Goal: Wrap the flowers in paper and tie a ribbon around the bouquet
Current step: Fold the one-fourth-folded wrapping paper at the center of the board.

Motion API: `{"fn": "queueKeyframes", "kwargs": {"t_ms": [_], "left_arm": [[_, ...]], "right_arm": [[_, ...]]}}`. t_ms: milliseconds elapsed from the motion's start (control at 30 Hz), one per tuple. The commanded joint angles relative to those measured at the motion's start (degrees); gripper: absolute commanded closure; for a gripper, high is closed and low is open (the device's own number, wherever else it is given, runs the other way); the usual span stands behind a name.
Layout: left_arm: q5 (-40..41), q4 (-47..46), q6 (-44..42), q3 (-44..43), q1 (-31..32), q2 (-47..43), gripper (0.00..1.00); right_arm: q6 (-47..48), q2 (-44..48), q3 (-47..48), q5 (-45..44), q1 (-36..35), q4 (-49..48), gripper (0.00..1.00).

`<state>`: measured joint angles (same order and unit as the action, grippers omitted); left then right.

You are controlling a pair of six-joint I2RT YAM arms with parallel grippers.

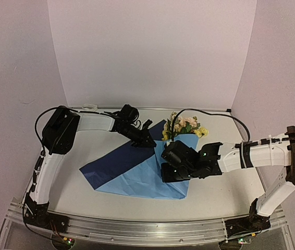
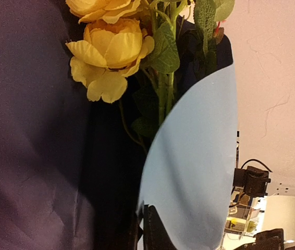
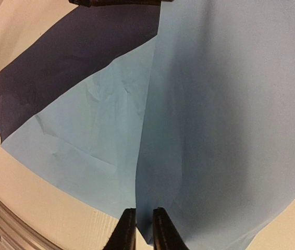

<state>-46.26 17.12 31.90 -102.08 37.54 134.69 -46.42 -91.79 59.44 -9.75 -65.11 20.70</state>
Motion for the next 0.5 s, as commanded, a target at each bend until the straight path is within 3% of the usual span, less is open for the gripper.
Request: {"fn": "queueKeyframes", "kwargs": {"t_ms": [0,100,200,467], "left_arm": [[0.58,-2.94,-0.36,-3.05,-0.32,-1.00,0.99],[1.63,-4.17,-0.53,-2.08,-0.41,-2.30,1.00],[2.11,-4.75,-0.63,-1.38,-0.79,-3.47,1.00],[1.89,-4.42,-3.34,0.09,-1.57,-6.37,1.00]], "right_arm": [[0.41,1.51,0.93,-1.04,-0.50,1.38,0.66],[0.06,3.71,0.03,-2.06,-0.40,2.13,0.46],[-0.65,6.61,-1.36,-3.64,-0.34,3.14,0.33],[-6.36,12.54,-10.08,-6.80,1.53,3.73,0.28]]}}
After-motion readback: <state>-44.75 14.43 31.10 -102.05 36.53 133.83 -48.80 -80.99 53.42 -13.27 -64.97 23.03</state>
